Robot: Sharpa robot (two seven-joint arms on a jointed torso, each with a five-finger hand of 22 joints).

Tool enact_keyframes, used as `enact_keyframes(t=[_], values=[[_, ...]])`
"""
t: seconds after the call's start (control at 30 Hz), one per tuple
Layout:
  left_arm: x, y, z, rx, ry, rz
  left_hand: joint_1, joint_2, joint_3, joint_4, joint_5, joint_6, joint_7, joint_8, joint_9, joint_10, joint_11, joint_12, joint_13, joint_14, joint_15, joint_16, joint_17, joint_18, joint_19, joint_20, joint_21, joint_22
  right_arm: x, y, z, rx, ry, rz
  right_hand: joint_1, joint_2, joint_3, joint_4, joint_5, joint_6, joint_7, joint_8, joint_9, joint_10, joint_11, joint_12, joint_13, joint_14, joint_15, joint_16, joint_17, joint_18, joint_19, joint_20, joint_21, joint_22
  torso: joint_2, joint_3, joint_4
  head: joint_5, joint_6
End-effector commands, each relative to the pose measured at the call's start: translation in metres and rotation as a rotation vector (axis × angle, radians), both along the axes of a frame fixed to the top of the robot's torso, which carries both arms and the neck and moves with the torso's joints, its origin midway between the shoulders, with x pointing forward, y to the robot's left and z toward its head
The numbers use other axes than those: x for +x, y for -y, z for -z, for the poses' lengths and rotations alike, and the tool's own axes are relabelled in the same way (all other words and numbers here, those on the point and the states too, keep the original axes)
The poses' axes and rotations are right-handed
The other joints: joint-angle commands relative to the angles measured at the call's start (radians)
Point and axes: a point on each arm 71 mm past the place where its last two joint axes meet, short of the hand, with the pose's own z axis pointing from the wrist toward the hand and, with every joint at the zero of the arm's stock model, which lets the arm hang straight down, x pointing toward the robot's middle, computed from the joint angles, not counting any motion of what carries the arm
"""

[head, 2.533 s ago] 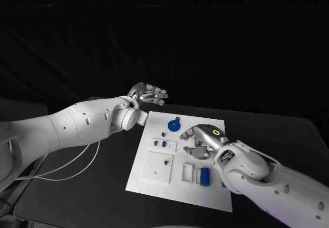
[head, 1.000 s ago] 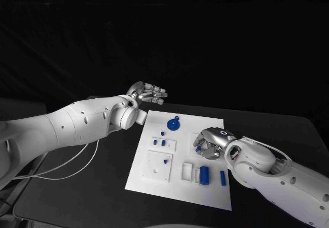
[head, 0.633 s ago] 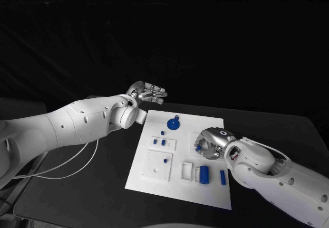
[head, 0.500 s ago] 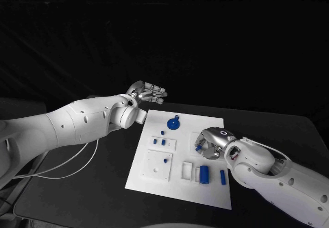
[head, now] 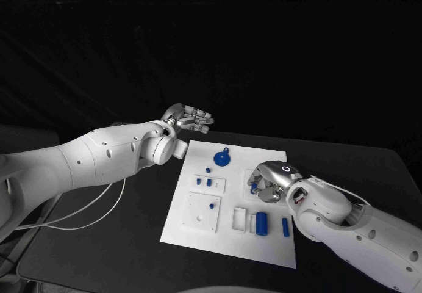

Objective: Assemble the parts on the task board

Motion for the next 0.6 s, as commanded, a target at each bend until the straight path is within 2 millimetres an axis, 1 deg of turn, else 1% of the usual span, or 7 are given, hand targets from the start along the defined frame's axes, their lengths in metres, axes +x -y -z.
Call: enact_keyframes(t=[0.03,0.13,0.2,0.37,0.5,0.6], values=[[0.000,0.001,-0.001,0.000,0.005,0.015,0.002,0.007,0.000,0.007,-0.005,-0.005,0.000,-0.001,0.000,-0.001,-0.002,-0.003,-0.001,0.002,0.000,-0.002,0.001,-0.013,0.006,-0.003,0.004,-0.001,-0.001,0.000,-0.007,0.059,0.031,0.010,0.002,-0.003,0.008,0.002,0.002,0.007,-0.002,0.003,0.004,0.054,-0.039,0.002,0.002,0.000,-0.009,-0.007,0.001,0.020,0.030,-0.006,0.006,0.002,-0.001,-0.0006,0.0003,0.001,0.000],[0.001,0.001,-0.001,0.000,0.005,0.013,0.002,0.007,0.000,0.007,-0.005,-0.005,0.000,-0.001,0.000,-0.001,-0.002,-0.003,-0.001,0.002,0.000,-0.002,0.001,-0.013,0.006,-0.003,0.004,-0.001,0.001,0.001,-0.010,0.092,0.006,0.019,0.004,-0.003,0.010,0.002,0.002,0.006,-0.001,0.003,0.003,0.053,-0.039,0.002,0.002,0.000,-0.011,-0.009,0.002,0.020,0.030,-0.007,0.005,0.003,-0.002,-0.0009,0.0001,0.001,0.001],[0.001,0.000,-0.001,0.001,0.005,0.012,0.002,0.007,0.000,0.007,-0.005,-0.005,0.000,-0.001,0.000,-0.001,-0.002,-0.003,-0.001,0.002,0.000,-0.002,0.001,-0.013,0.006,-0.003,0.004,-0.001,0.002,0.002,-0.014,0.116,-0.017,0.022,0.004,-0.003,0.010,0.002,0.002,0.006,-0.001,0.003,0.003,0.053,-0.039,0.002,0.002,0.000,-0.011,-0.009,0.002,0.020,0.030,-0.007,0.005,0.003,-0.001,-0.0005,-0.0007,0.001,0.001],[0.002,-0.001,-0.001,0.002,0.005,0.008,0.002,0.007,0.000,0.007,-0.005,-0.005,0.000,-0.001,0.000,-0.001,-0.002,-0.003,-0.001,0.002,0.000,-0.002,0.001,-0.013,0.006,-0.003,0.004,-0.001,0.000,0.000,-0.022,0.182,-0.078,0.018,0.003,0.005,0.001,-0.002,0.002,0.004,-0.001,0.003,0.004,0.051,-0.039,0.002,0.002,0.001,-0.011,-0.016,0.007,0.020,0.031,-0.008,0.000,0.007,-0.002,-0.0008,-0.0004,0.001,0.002],[0.003,-0.001,0.000,0.004,0.006,0.005,0.002,0.007,0.000,0.007,-0.005,-0.005,0.000,-0.001,0.000,-0.001,-0.002,-0.003,-0.001,0.002,0.000,-0.002,0.001,-0.013,0.006,-0.003,0.004,-0.001,-0.003,-0.011,-0.026,0.210,-0.093,-0.008,0.002,0.007,-0.001,-0.004,0.002,0.004,-0.001,0.003,0.005,0.052,-0.039,0.002,0.002,0.002,-0.012,-0.017,0.010,0.020,0.032,-0.008,-0.002,0.008,-0.002,-0.0006,-0.0011,0.004,0.004],[0.004,-0.001,0.000,0.005,0.006,0.004,0.002,0.007,0.000,0.007,-0.005,-0.005,0.000,-0.001,0.000,-0.001,-0.002,-0.003,-0.001,0.002,0.000,-0.002,0.001,-0.013,0.006,-0.003,0.004,-0.001,-0.007,-0.024,-0.030,0.216,-0.080,-0.039,0.001,0.008,-0.002,-0.005,0.003,0.004,-0.001,0.003,0.005,0.052,-0.039,0.002,0.002,0.002,-0.011,-0.018,0.011,0.020,0.032,-0.008,-0.002,0.009,-0.003,-0.0013,-0.0015,0.008,0.004]])
